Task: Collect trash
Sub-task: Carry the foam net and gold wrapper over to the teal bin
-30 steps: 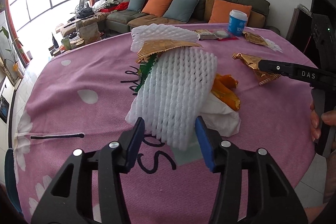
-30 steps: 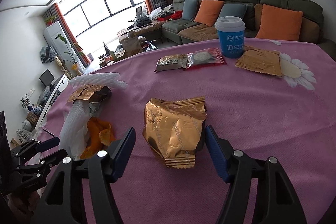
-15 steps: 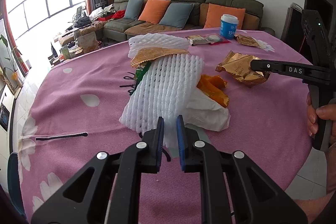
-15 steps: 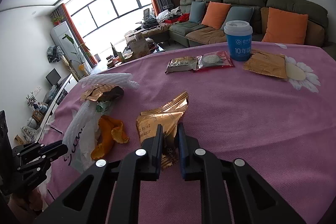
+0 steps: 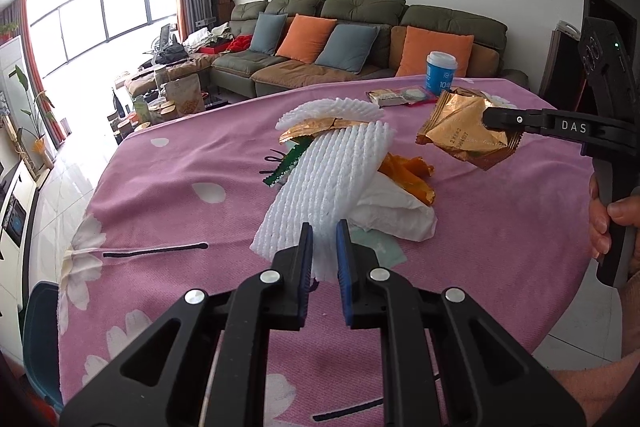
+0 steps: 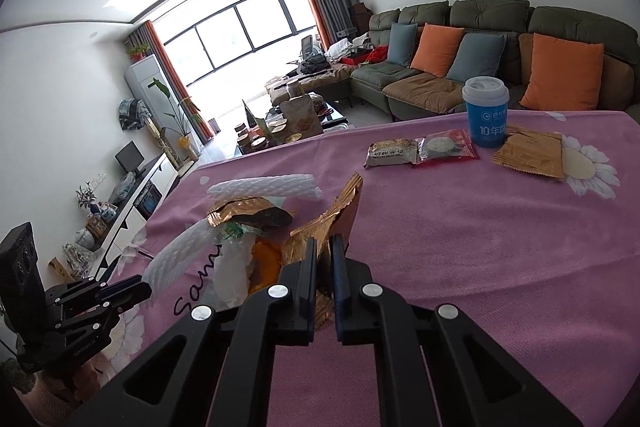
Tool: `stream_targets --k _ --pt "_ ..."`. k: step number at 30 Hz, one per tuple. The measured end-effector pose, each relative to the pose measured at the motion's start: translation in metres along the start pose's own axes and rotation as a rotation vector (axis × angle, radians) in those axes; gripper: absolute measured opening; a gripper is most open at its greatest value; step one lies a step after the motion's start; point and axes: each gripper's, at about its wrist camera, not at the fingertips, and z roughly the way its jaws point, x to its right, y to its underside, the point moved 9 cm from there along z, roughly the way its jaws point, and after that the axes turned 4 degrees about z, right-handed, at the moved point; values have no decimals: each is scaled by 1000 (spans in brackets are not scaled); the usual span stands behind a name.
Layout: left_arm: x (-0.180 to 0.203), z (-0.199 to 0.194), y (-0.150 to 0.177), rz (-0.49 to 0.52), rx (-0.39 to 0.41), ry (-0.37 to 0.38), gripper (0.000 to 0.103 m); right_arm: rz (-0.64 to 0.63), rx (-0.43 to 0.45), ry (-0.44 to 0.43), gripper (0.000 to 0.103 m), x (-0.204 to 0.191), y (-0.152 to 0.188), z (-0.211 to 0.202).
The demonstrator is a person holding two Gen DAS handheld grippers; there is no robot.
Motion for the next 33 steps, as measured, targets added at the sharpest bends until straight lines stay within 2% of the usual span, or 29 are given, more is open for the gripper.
stream_targets --k 10,33 --pt "-27 -36 11 -38 31 -33 12 -38 5 -128 6 -53 -2 -5" --pt "-98 -94 40 -133 32 -182 12 -134 -118 -347 6 -162 32 39"
